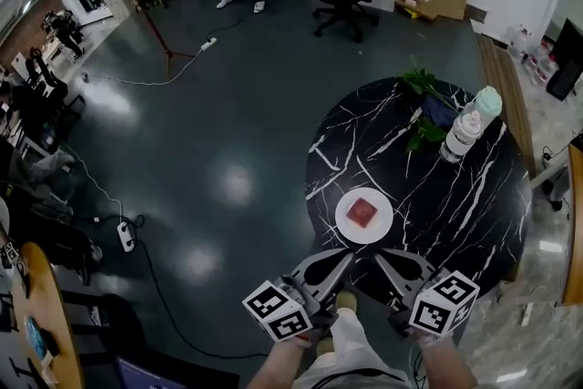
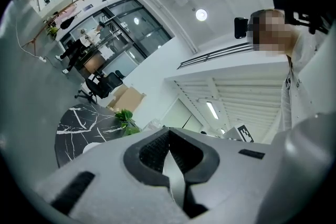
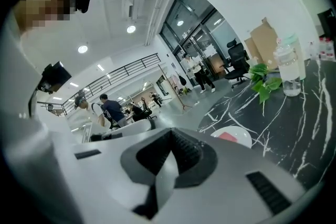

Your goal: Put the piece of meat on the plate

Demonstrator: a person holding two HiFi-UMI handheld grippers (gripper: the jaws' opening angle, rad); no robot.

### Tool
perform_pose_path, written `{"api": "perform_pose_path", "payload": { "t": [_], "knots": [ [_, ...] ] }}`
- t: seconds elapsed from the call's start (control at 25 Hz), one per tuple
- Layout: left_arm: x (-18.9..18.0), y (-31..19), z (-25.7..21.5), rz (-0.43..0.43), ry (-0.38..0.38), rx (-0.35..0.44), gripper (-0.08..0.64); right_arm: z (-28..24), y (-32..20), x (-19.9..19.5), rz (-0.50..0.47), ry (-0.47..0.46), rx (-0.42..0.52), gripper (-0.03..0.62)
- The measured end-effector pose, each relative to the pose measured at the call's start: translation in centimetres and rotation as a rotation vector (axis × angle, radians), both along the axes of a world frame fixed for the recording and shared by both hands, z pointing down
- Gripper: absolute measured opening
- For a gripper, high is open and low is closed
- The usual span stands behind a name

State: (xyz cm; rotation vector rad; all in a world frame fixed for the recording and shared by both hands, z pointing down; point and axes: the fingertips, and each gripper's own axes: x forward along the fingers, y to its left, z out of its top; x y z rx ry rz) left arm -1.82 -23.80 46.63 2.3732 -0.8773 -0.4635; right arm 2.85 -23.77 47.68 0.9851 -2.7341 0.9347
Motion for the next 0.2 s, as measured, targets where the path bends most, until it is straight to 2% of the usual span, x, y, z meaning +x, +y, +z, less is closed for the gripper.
{"api": "perform_pose_path", "payload": {
  "t": [0.2],
  "knots": [
    [-0.4, 1.5, -1.0, -0.004, 0.001, 0.011, 0.008, -1.0, 1.6, -0.4, 0.001, -0.005, 0.01, 0.011]
  ]
}}
